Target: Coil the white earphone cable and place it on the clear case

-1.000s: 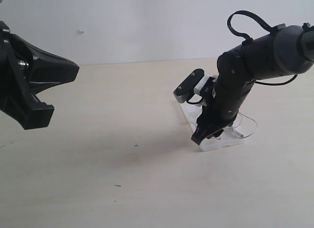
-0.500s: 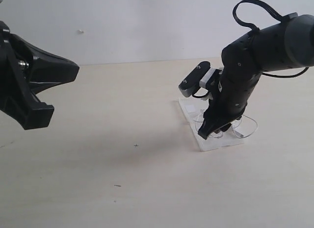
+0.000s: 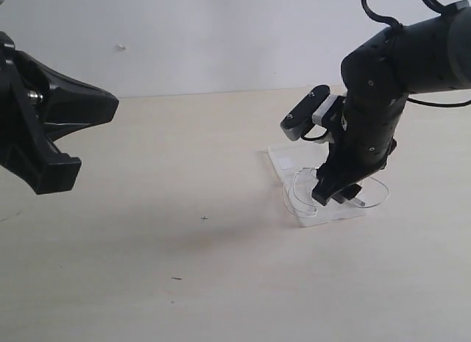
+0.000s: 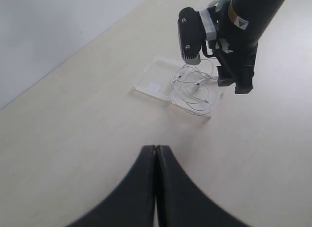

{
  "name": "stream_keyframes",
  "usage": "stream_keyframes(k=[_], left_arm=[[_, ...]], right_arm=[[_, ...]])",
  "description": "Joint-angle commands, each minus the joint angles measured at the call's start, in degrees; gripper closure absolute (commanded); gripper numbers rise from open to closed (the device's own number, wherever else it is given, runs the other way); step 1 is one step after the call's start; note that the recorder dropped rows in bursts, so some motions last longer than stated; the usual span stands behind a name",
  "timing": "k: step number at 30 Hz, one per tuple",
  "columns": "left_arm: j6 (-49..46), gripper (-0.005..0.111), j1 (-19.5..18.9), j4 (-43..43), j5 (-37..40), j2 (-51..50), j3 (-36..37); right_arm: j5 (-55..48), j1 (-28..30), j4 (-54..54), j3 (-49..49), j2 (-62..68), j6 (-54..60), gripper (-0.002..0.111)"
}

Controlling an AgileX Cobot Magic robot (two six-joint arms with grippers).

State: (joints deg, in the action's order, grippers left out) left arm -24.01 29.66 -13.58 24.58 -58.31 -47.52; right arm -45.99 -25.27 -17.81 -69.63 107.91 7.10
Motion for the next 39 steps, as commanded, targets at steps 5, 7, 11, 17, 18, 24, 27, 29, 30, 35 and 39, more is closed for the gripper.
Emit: stream_keyframes(k=[5, 7, 11, 17, 18, 24, 27, 29, 30, 35, 39], left_arm=[[0.5, 0.107, 0.2, -0.7, 0.1, 0.6, 0.3], [0.5, 0.107, 0.2, -1.1, 0.4, 1.4, 0.3], [0.5, 0.107, 0.2, -5.7, 0.4, 5.7, 0.3], [0.5, 0.107, 0.2, -11.4, 5.5, 15.1, 0.3], [0.7, 0.107, 0.2, -12.2, 6.1, 16.6, 0.3], [8.0, 0.107, 0.2, -17.4, 5.3, 29.0, 6.6], [9.7, 0.107, 0.2, -19.7, 3.7, 34.7, 13.0], [9.8, 0.107, 0.2, -21.6, 3.3, 37.3, 15.8], [9.8, 0.107, 0.2, -21.7, 3.3, 38.6, 17.3], [9.8, 0.107, 0.2, -21.7, 3.3, 40.3, 20.4], [9.8, 0.107, 0.2, -22.0, 3.5, 40.5, 21.4]], right_arm=[[1.2, 0.1, 0.2, 1.4, -10.5, -9.8, 0.102], [2.6, 0.1, 1.6, 3.0, -14.2, -11.3, 0.108], [6.1, 0.1, 5.8, 9.1, -26.5, -16.5, 0.108], [11.7, 0.0, 13.2, 21.6, -48.9, -18.0, 0.108], [11.7, 0.0, 13.8, 22.9, -51.6, -18.0, 0.108], [9.9, 0.0, 17.8, 34.0, -79.6, -18.0, 0.108], [6.6, 0.0, 17.8, 36.7, -91.0, -17.6, 0.108], [3.8, 0.0, 17.8, 36.7, -95.9, -17.6, 0.108], [1.6, 0.0, 17.8, 36.7, -97.9, -17.6, 0.108], [-11.3, 0.0, 17.8, 36.7, -102.6, -17.6, 0.108], [-17.9, 0.0, 18.3, 36.7, -103.0, -17.7, 0.108]])
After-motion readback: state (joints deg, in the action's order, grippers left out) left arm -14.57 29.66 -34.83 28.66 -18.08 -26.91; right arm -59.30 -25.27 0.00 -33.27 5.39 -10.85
